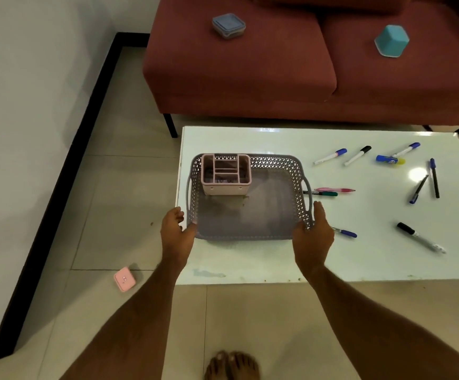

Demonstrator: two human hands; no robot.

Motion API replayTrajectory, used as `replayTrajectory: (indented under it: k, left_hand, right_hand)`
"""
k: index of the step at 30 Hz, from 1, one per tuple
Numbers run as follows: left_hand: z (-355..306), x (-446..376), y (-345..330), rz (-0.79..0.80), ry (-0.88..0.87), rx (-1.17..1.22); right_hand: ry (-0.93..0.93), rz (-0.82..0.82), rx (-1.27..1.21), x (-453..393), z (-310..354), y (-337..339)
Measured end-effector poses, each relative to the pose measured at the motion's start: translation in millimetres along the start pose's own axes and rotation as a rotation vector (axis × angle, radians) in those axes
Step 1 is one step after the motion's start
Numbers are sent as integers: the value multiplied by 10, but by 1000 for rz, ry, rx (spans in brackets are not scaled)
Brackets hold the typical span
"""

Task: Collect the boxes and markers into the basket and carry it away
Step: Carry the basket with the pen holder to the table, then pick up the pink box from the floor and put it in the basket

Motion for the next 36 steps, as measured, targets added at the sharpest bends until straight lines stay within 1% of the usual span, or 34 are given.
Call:
replayTrajectory:
  k: [1,3,6,10,13,17,23,28,32,36]
  left_hand:
    - [-9,3,71,-49,-17,-9]
    - [9,7,233,-127,-29,-24]
    - [42,-4,482,-195,-3,-18]
    - [191,-30,843,-256,20,29]
    - [377,-37,1137,-272,56,37]
    - [641,-99,1485,-267,120,45]
    - [1268,-250,2018,-228,233,35]
    - [1937,-428,2289,-181,359,68]
    - [2509,-558,2436,-149,448,85]
    - [3038,-723,2532,-126,524,80]
  right_hand:
    - [82,6,-18,82,136,-33]
    - [219,71,-67,260,418,-143]
    - [394,180,-170,562,846,-357]
    - [516,350,-264,935,1268,-747]
    - [539,413,-255,1225,1528,-1020]
    - [415,593,-297,1587,1629,-1547]
    - [263,770,-268,2337,1615,-2320]
    - [137,852,-239,2843,1513,-2903]
    - [-4,913,-217,3170,1278,-3401]
    - [-103,952,-188,3402,1029,-3873]
Point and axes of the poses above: each hand's wrist, its own x-axis away from the middle knuckle, its own y-axis out of the back of the hand, z = x × y, the point moved 7 cm from there along -x, towards the middle knuckle, and after that the axes turned 2 degrees about x, right-handed, at the moved point
